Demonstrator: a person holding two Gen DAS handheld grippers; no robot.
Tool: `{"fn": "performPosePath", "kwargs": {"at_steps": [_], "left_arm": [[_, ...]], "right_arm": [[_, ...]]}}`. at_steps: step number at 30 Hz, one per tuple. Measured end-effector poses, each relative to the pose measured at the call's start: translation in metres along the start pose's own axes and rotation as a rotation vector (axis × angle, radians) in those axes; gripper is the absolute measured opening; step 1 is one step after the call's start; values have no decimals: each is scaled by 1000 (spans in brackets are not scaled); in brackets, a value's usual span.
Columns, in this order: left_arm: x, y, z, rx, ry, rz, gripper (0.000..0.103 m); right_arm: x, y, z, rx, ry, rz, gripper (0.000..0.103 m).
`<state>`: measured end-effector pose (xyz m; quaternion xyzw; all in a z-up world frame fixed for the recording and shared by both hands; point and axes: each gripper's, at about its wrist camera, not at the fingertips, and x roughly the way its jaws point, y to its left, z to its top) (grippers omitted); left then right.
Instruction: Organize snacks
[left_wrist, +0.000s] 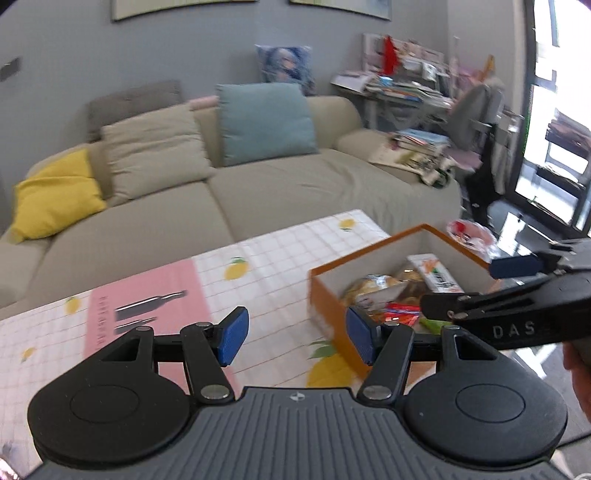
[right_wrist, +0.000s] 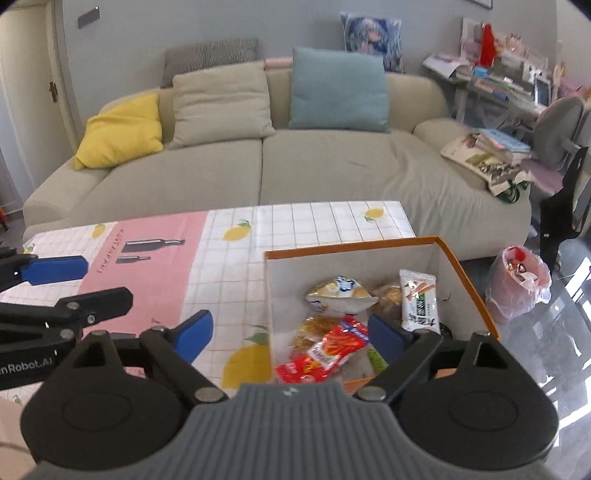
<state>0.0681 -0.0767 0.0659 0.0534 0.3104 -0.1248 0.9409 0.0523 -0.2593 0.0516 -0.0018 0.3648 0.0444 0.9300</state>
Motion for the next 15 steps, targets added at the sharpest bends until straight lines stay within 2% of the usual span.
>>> {"fn": "performPosePath", "kwargs": {"at_steps": [6,11,15], "left_arm": [[-15,20,-30,-57,-38,45,71],[-19,22,-55,-71,-57,37,71],[-17,23,-69,-85,-47,32,71]], "right_arm": [[-17,36,-29,-9,-92,-73,94],[-26,55,-50,-44,-155,-171,96],[-26,65,-67,-69,-180,-215,96]]}}
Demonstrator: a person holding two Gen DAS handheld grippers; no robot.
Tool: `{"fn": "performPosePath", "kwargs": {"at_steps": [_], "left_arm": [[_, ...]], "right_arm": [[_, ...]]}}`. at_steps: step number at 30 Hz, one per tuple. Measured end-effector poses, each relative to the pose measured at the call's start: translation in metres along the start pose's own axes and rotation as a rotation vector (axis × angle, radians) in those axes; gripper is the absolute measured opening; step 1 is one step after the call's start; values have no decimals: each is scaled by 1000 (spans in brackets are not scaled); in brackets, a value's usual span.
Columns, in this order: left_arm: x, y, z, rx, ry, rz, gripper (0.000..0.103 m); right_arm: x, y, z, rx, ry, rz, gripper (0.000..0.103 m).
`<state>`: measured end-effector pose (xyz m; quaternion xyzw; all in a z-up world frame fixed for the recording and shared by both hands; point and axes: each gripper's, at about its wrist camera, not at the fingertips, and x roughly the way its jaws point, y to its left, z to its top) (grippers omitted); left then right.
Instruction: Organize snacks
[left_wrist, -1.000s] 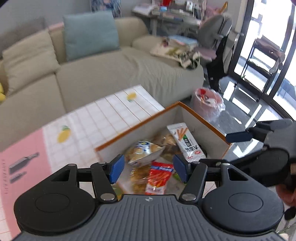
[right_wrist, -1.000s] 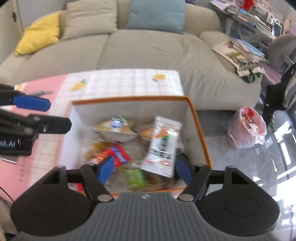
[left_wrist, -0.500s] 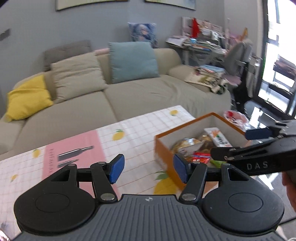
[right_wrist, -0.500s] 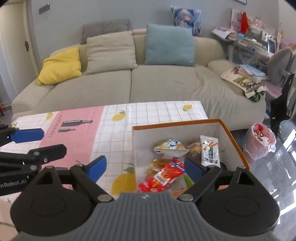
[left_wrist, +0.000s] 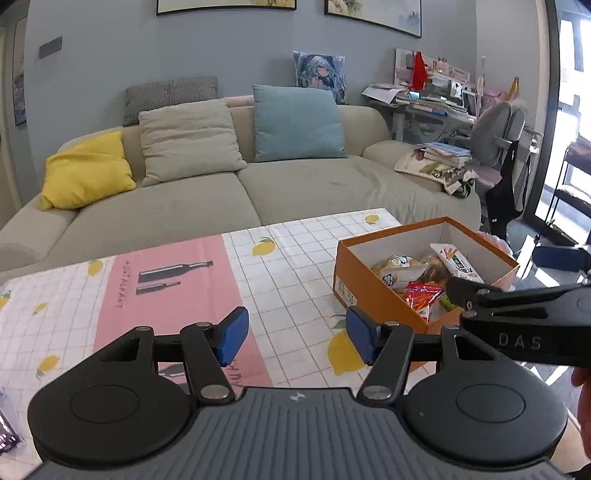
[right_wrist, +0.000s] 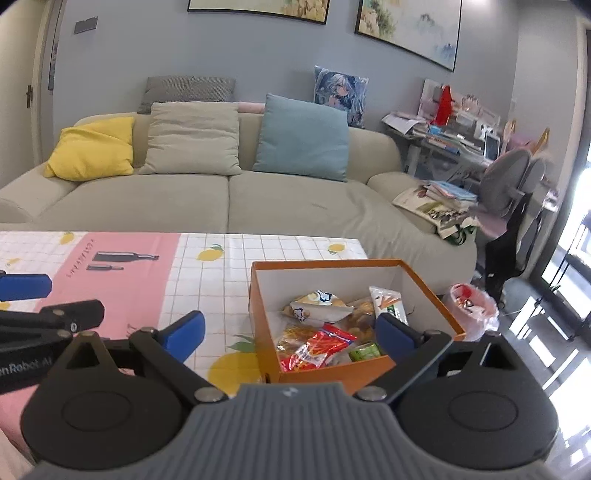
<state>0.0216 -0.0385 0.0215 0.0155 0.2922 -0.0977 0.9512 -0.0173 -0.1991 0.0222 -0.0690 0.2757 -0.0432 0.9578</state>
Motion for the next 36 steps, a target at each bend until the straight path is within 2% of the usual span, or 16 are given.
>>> {"fn": "performPosePath", "kwargs": {"at_steps": [4,9,21,36], "left_arm": [[3,7,-8,-59,1,-10,72],[6,1,-11,-18,-25,31,75],[19,-1,-23,-23,95,14,75],[17,3,-21,-38,117,21,77]], "right_arm": [[1,4,-16,6,-5,-12,96],[10,3,-29,18,30,-27,96],[22,-4,-38,71,86,-30,97],[18,-2,-38,73,90,-23,97]]}}
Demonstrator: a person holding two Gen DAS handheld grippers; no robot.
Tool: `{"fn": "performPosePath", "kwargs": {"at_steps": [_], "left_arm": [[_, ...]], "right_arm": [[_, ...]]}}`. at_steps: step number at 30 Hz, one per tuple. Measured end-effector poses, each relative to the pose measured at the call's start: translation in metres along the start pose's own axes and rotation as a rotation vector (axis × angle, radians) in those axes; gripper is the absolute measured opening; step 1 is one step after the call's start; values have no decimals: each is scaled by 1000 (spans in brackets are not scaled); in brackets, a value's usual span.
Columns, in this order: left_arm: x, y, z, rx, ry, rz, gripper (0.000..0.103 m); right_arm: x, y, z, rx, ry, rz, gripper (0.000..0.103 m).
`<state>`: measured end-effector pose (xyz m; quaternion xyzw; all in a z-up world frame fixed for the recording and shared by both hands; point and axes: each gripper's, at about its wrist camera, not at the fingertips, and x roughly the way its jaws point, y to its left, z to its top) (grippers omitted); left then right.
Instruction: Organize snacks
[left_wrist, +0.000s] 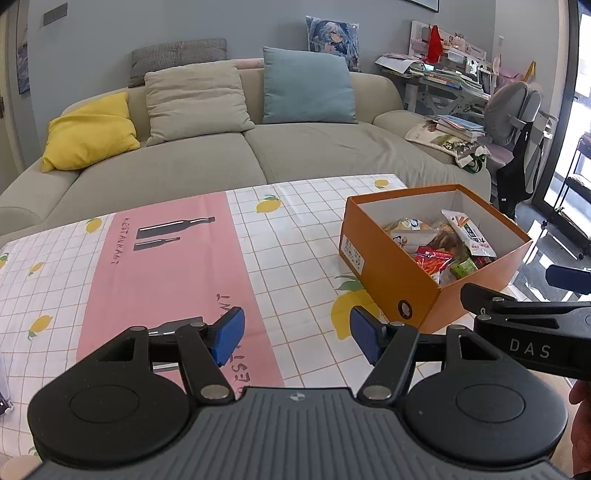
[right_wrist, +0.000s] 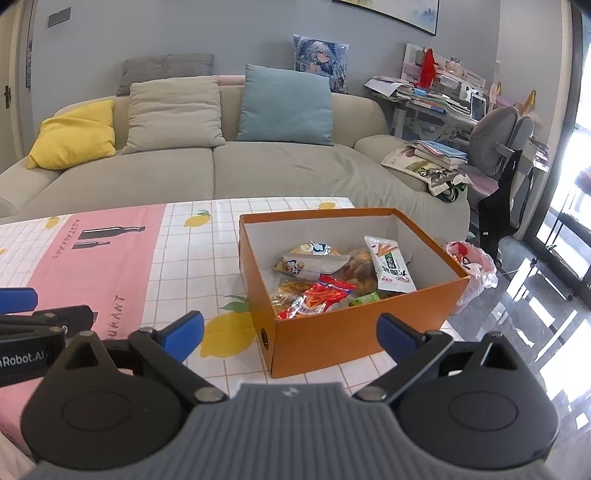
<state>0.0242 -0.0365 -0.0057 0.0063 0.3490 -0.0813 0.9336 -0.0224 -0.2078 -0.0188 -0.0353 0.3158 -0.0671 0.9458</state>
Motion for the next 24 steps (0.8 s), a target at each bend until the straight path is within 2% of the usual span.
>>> {"fn": "performPosePath", "kwargs": {"at_steps": [24], "left_arm": [[-4,0,1,-3,-5,3,77]], "right_arm": [[-8,-1,1,-7,-16,-12,98]]}}
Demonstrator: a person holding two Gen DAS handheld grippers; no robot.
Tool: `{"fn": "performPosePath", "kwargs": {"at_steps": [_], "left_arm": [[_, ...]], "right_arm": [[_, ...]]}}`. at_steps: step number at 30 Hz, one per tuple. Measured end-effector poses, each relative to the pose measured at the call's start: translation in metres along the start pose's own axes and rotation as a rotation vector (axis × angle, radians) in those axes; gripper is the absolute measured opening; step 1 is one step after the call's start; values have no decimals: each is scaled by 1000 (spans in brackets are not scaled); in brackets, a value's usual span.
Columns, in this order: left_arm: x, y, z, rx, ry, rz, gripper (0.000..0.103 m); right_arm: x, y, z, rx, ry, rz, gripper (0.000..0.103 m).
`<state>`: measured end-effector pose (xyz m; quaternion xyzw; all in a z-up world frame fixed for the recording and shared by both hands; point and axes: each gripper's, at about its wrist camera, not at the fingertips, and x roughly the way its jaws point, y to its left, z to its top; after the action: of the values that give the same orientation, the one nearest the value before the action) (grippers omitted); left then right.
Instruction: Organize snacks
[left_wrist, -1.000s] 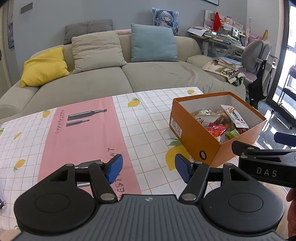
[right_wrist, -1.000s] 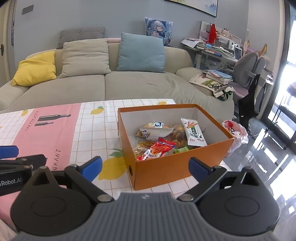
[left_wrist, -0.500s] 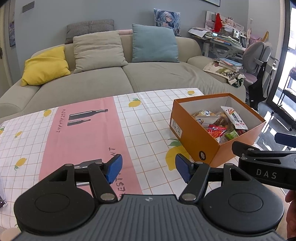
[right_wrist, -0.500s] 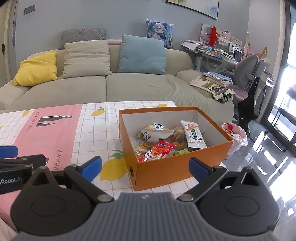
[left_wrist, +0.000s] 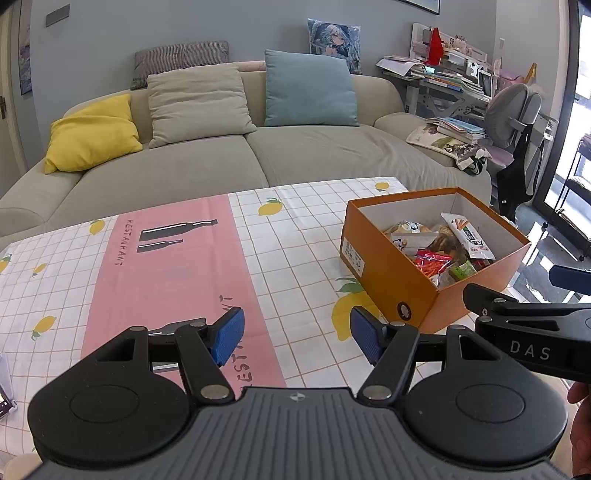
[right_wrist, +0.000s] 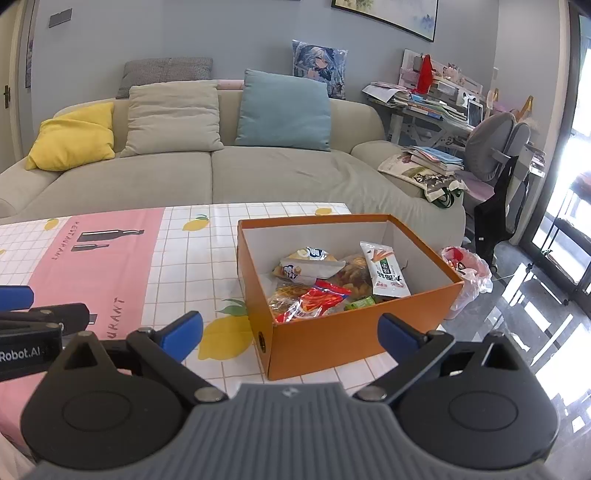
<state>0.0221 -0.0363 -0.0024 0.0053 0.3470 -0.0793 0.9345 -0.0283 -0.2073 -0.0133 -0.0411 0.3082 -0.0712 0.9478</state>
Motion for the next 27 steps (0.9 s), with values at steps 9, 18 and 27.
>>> {"fn": "performPosePath", "kwargs": {"at_steps": [9,18,27], "left_arm": [[0,0,0,1,3,-1,77],[-1,1,0,5,-2,3,77],[-3,3,-2,10,-4,10,77]], "right_arm": [[-1,0,0,-2,-3,0,98],[-2,0,-1,-2,1,-1,98],[-2,1,-1,-5,0,0,98]]}}
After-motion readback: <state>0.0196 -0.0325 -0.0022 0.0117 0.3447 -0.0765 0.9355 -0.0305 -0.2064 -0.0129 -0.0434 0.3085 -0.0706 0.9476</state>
